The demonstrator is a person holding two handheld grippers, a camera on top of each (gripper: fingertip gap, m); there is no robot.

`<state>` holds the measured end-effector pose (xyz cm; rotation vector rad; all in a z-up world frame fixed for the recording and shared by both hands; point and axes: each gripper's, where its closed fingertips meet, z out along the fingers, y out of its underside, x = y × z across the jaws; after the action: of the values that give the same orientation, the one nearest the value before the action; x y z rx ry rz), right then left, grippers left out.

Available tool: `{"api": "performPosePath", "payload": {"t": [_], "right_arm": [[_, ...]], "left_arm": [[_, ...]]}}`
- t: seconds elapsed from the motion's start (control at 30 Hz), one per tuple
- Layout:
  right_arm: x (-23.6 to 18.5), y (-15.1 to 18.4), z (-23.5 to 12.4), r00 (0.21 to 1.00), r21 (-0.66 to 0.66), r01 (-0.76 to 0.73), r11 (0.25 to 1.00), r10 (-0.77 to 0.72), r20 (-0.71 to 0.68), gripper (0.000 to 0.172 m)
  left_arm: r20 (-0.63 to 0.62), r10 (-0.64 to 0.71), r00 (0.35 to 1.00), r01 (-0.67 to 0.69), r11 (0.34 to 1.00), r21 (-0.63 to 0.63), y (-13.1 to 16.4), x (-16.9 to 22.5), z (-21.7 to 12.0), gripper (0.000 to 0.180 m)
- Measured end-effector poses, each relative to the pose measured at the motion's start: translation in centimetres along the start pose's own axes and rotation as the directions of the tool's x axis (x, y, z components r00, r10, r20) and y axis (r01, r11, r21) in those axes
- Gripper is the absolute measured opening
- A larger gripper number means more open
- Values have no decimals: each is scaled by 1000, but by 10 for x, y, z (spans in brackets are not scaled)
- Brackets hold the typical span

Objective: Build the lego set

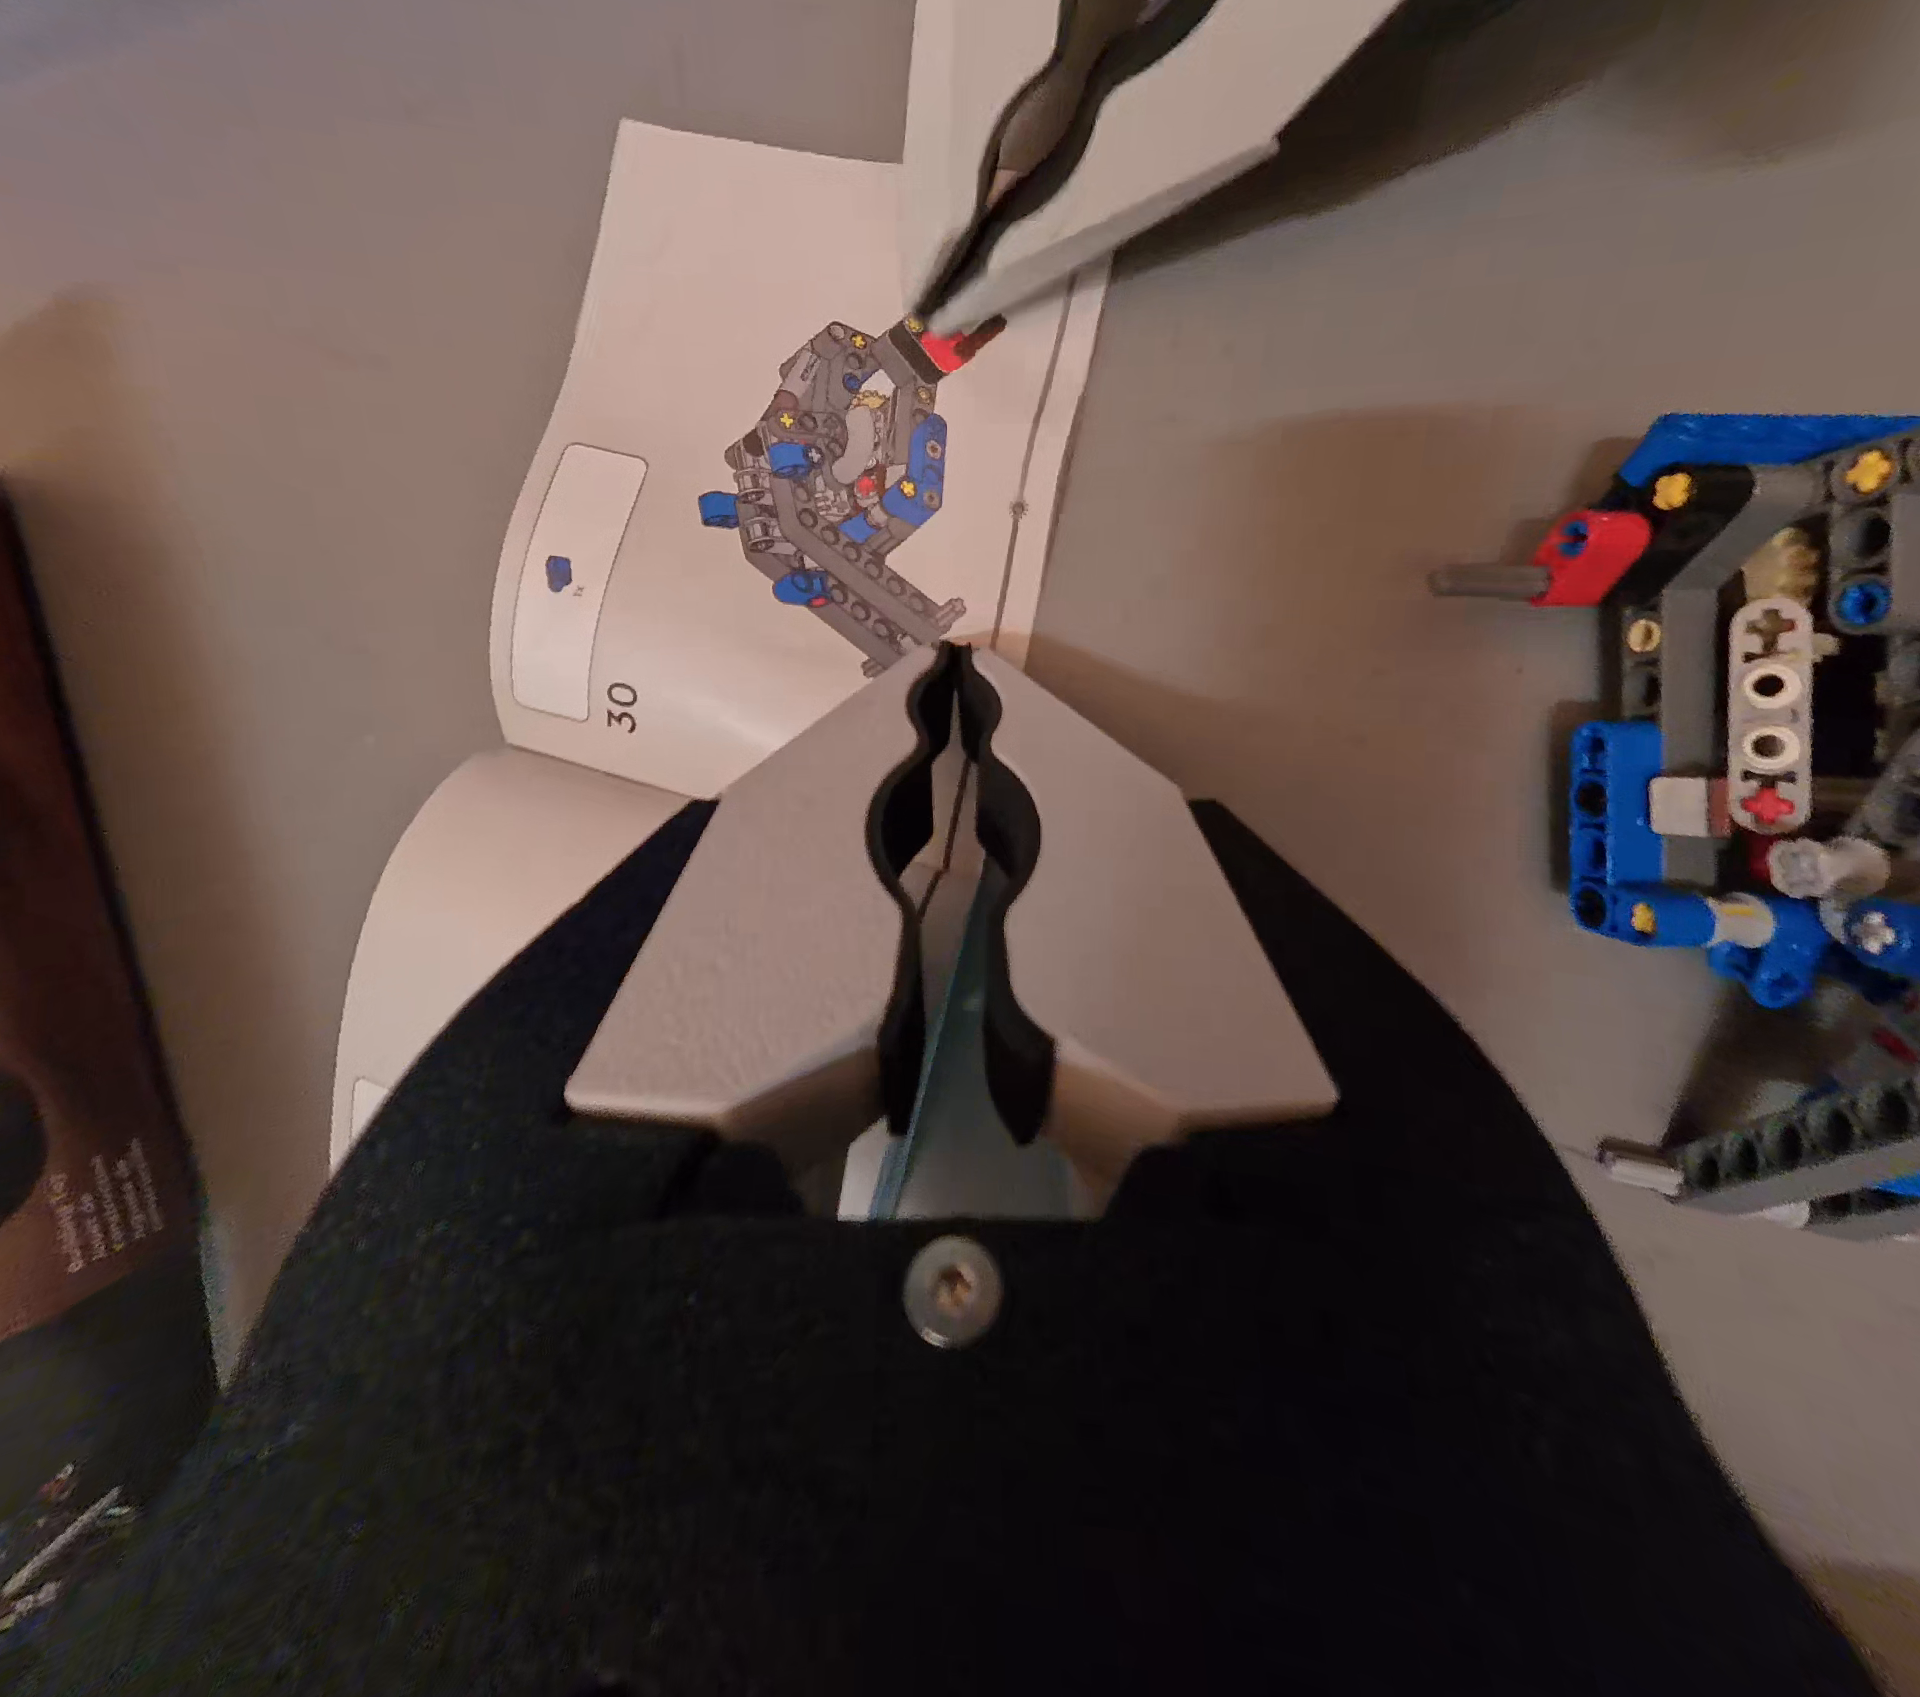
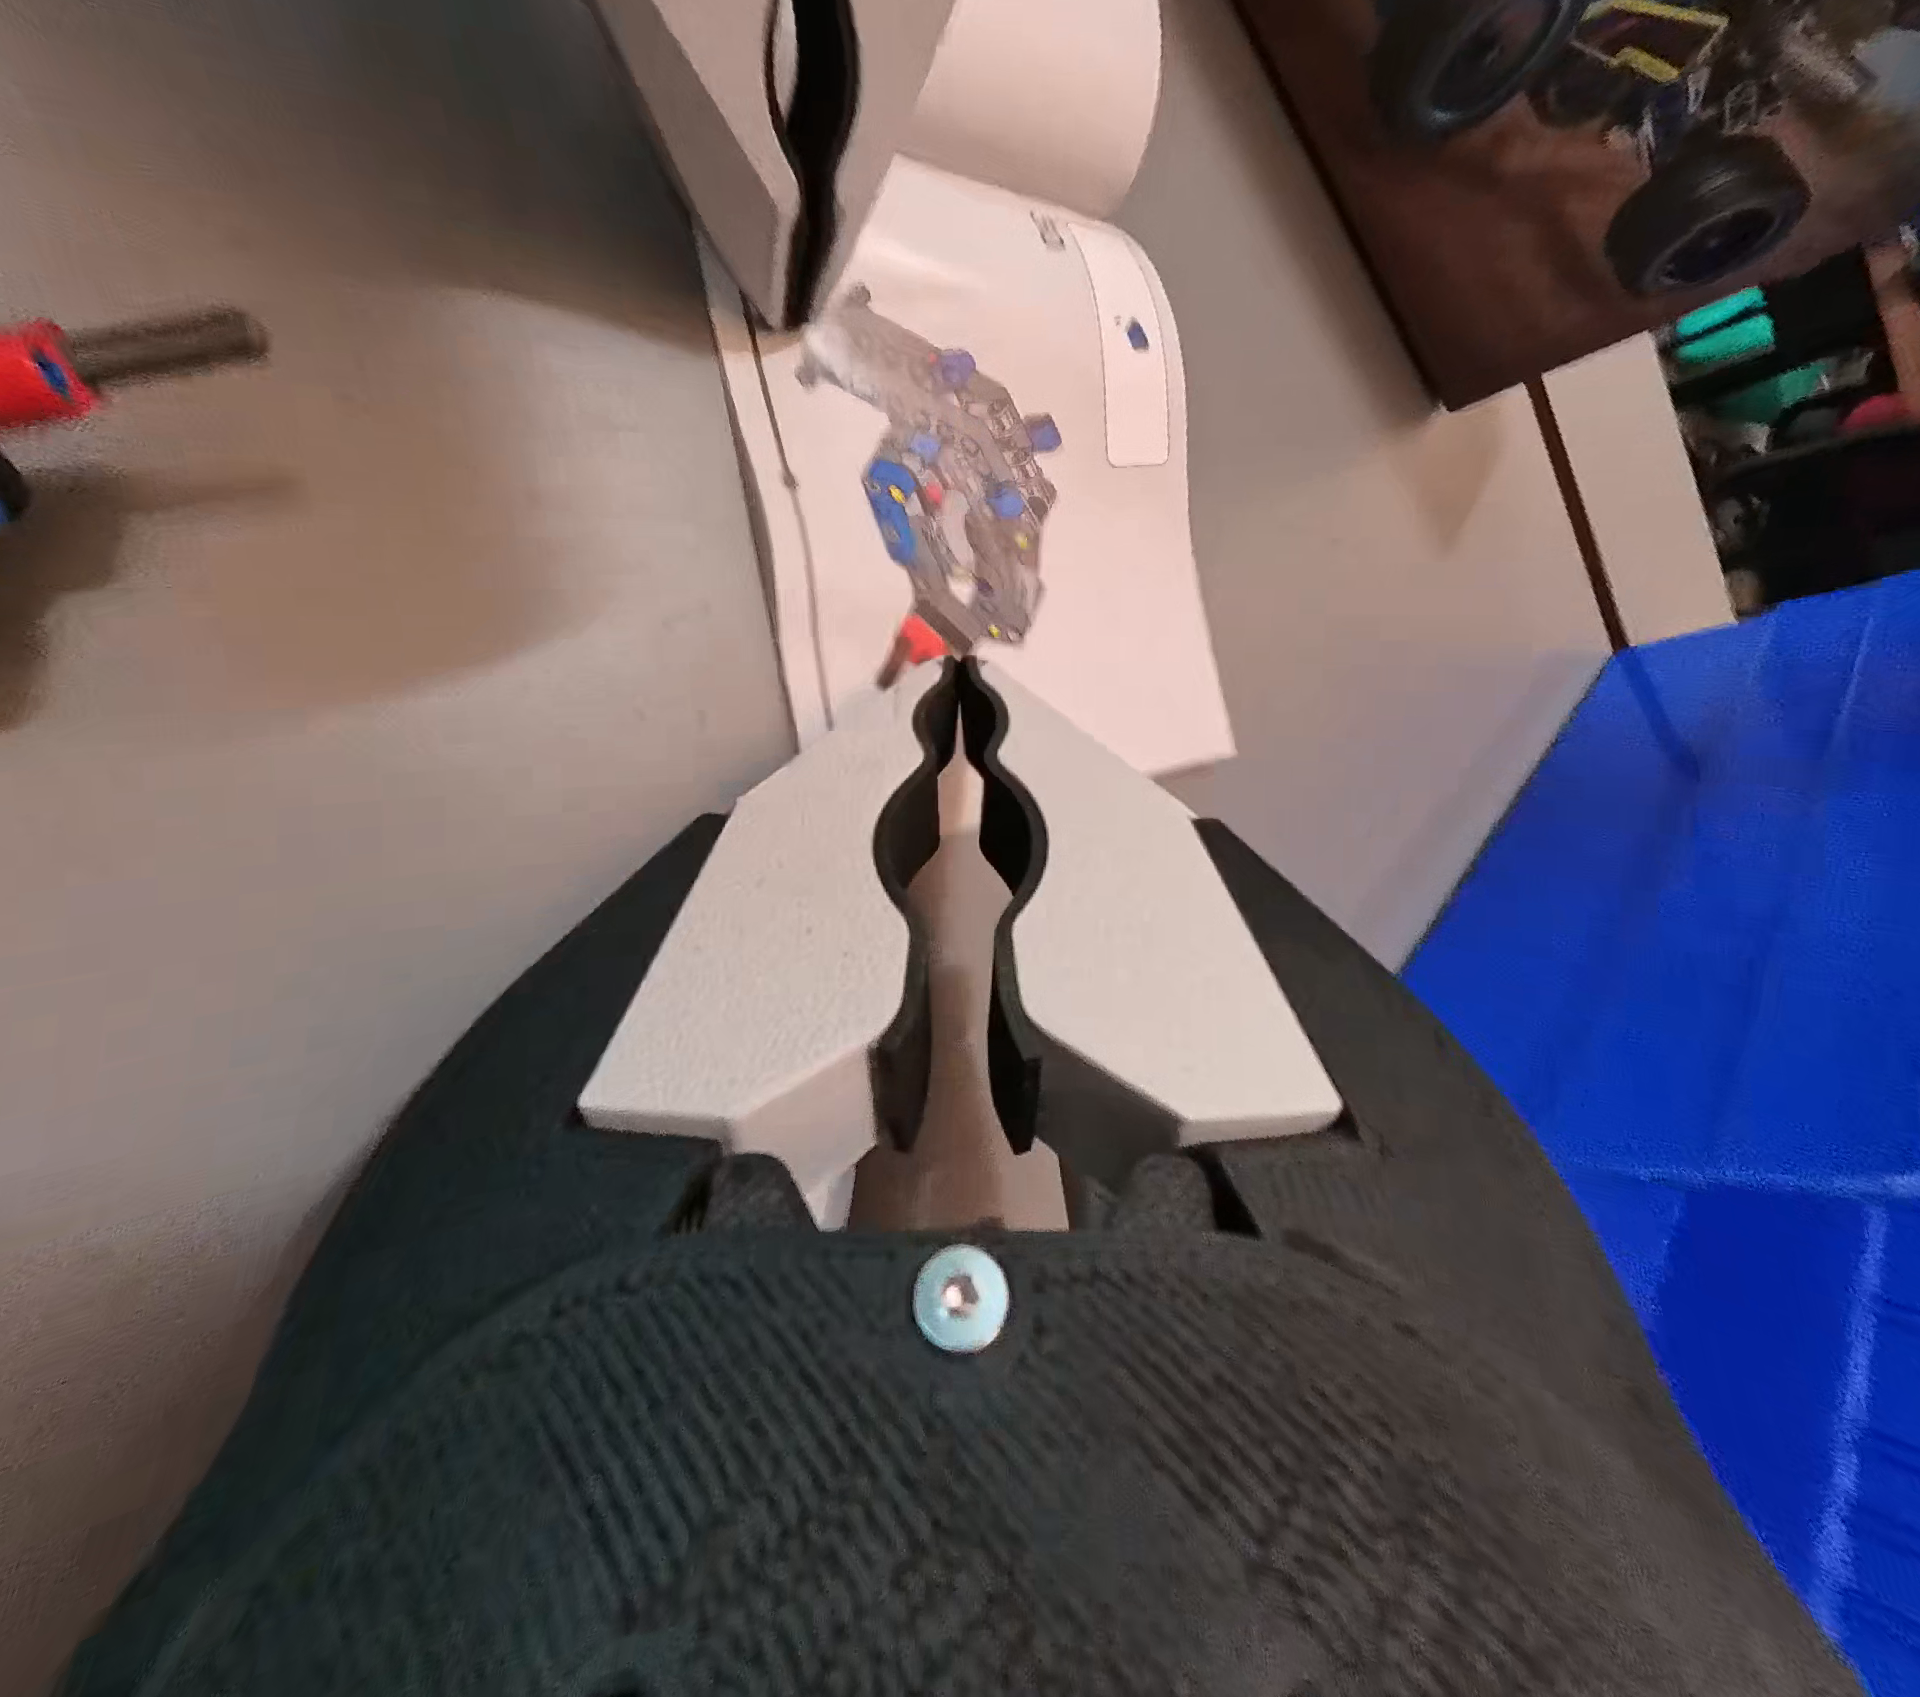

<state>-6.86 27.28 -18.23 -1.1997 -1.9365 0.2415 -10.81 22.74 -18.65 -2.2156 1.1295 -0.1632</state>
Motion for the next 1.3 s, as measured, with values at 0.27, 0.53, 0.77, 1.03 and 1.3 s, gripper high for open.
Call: {"api": "performPosePath", "payload": {"t": [0.27, 0.53, 0.77, 1.03, 1.3], "right_arm": [[-13, -28, 13, 985, 103, -138, 985, 125, 123, 0], [-13, -29, 13, 986, 102, -132, 986, 119, 118, 0], [-14, -31, 14, 992, 106, -96, 990, 86, 97, 0], [34, -23, -27, 940, 299, -327, 896, 340, 8, 0], [7, -22, -43, 983, 257, -174, 950, 154, 96, 44]], "left_arm": [[-20, -32, 999, 33, 997, 67, -5, 1, 0, 23], [85, 139, 987, -142, 989, 34, -11, 1, -8, 32], [215, 311, 926, -284, 948, -146, 2, -9, -23, 21], [249, -45, 968, 26, 997, 76, 1, -9, -30, 0], [81, -464, 882, 402, 831, 385, -9, -21, -53, 0]]}}
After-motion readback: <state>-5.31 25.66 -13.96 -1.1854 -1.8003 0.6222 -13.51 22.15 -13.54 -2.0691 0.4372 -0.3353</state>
